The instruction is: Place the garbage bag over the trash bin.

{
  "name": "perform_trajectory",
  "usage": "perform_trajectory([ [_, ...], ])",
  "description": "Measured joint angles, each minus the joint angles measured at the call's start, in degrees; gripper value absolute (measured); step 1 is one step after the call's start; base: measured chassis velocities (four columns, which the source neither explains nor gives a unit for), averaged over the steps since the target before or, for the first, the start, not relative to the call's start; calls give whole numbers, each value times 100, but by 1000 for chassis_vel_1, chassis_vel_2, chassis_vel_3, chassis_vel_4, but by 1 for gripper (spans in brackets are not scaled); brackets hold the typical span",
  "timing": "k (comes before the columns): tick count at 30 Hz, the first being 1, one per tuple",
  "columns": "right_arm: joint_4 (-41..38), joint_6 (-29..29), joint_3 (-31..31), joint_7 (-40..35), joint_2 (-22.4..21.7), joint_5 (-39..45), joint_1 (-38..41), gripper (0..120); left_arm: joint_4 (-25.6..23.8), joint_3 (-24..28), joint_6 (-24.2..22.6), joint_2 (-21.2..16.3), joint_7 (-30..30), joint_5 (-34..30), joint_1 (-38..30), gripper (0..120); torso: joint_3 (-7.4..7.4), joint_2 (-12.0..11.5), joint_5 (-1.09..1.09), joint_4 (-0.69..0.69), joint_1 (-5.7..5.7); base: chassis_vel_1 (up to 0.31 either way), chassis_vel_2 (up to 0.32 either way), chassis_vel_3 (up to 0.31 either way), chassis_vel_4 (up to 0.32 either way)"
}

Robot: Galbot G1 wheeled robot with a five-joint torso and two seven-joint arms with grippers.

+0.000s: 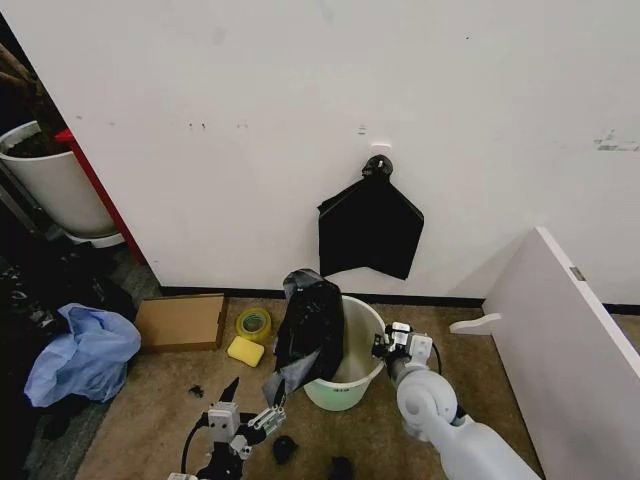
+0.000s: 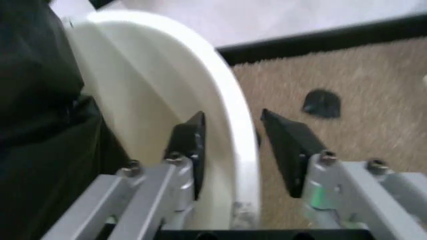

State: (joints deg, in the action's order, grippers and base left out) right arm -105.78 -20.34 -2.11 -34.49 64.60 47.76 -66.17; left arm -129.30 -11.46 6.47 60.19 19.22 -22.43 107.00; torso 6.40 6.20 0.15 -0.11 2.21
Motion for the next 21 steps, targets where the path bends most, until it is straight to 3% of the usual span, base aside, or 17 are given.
perform_trajectory([
  [4, -172, 76, -108, 23, -58, -123, -109, 46, -162, 21, -194, -25, 68, 24, -71, 100, 0, 0, 0, 1, 0, 0, 0, 0, 0],
  [8, -552, 260, -327, 117, -152, -620, -411, 64, -306, 108, -662, -290, 149, -240, -499, 100, 0, 0, -1, 0, 0, 0, 0, 0, 0],
  [11, -676, 288, -384, 162, -167, -728, -519, 71, -238, 163, -793, -400, 180, -344, -694, 100, 0, 0, 0, -1, 0, 0, 0, 0, 0],
  [16, -995, 361, -566, 224, -168, -1088, -847, 94, 53, 313, -1242, -747, 315, -1033, -1393, 100, 0, 0, 0, 0, 0, 0, 0, 0, 0],
  [18, -1035, 369, -601, 233, -161, -1120, -885, 95, 108, 330, -1287, -775, 329, -1141, -1513, 100, 0, 0, 2, 5, 0, 0, 0, 0, 0],
  [21, -1243, 411, -828, 267, -141, -1225, -1147, 100, 512, 423, -1455, -861, 395, -1527, -2263, 100, 0, 0, -3, -1, 0, 0, 0, 0, 0],
])
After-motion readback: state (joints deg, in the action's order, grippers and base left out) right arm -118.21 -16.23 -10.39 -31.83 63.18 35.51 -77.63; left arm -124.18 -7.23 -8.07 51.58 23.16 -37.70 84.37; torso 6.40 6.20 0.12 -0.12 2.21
